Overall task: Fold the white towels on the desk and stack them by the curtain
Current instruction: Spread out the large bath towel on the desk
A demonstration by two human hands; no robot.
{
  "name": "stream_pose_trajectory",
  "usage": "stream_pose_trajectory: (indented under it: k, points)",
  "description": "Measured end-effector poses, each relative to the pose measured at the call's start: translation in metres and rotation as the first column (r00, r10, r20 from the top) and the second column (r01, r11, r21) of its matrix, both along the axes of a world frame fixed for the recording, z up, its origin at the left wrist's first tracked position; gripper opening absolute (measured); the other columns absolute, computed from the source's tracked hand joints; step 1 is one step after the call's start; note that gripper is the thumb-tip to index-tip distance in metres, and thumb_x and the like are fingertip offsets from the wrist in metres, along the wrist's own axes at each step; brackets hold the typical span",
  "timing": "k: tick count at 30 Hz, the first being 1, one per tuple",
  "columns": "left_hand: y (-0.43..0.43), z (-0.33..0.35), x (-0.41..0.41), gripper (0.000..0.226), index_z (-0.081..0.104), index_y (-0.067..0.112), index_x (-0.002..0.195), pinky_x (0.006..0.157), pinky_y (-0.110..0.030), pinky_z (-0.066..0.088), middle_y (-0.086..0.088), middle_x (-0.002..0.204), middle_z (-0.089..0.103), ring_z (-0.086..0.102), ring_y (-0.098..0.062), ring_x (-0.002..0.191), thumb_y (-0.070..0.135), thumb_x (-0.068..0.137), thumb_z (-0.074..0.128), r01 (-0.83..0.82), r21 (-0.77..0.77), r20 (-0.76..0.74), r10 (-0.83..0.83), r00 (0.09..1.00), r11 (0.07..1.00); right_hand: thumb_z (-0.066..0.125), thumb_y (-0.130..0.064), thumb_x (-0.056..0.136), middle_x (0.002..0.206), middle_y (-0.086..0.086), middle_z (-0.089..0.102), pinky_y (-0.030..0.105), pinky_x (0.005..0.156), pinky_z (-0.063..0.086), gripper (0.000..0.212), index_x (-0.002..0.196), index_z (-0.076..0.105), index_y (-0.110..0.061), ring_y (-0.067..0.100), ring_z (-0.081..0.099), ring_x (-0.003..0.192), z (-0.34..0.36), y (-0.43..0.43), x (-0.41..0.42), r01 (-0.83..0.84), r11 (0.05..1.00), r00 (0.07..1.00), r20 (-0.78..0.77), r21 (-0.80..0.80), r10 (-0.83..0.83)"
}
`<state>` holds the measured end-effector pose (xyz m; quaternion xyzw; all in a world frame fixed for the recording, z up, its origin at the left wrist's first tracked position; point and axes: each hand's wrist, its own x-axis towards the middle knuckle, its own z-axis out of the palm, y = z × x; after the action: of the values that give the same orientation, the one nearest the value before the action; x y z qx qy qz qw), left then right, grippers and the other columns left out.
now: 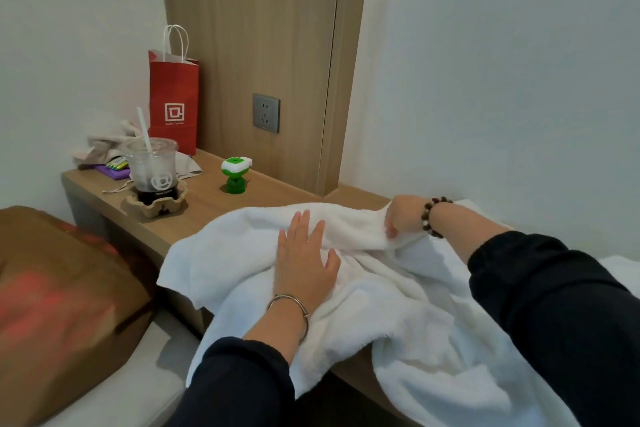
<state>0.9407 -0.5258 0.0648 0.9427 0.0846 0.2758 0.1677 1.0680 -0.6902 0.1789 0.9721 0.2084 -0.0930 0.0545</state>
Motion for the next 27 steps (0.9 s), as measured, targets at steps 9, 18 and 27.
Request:
stream_pose_trajectory:
  k: [9,18,27]
  points:
    - [0.000,-0.001,0.001,0.036,0.063,0.013,0.119,0.109,-0.030,0.025,-0.004,0.134,0.054,0.041,-0.018,0.129,0.029,0.090,0.050,0.065,-0.078,0.092,-0.057,0.994,0.995,0.058,-0.038,0.090,0.085,0.014,0.059,0.032,0.070,0.048,0.034,0.088,0.062,-0.004,0.029,0.057,0.080,-0.023,0.045,-0.019,-0.075,0.976,0.989,-0.107,0.203,0.099]
    - [-0.006,0.010,-0.010,0.013,0.070,0.003,0.084,0.081,-0.036,0.050,-0.013,0.098,0.065,0.059,-0.030,0.091,0.003,0.071,0.070,0.108,-0.050,0.313,-0.087,0.946,0.993,0.039,-0.002,0.089,0.089,0.009,0.056,0.029,0.058,0.036,0.012,0.094,0.046,-0.012,0.023,0.048,0.069,0.019,0.006,0.026,0.054,0.288,0.683,0.175,0.956,-0.709]
    - [-0.009,0.012,-0.012,0.036,0.054,0.014,0.071,0.063,-0.022,0.032,-0.003,0.073,0.061,0.062,-0.027,0.080,0.032,0.097,0.037,0.023,-0.309,-0.193,-0.086,0.977,0.951,0.052,0.001,0.084,0.134,0.009,0.044,0.031,0.098,0.039,0.041,0.123,0.053,-0.012,0.027,0.045,0.122,-0.023,0.025,0.002,-0.158,0.855,0.979,0.192,0.494,0.070]
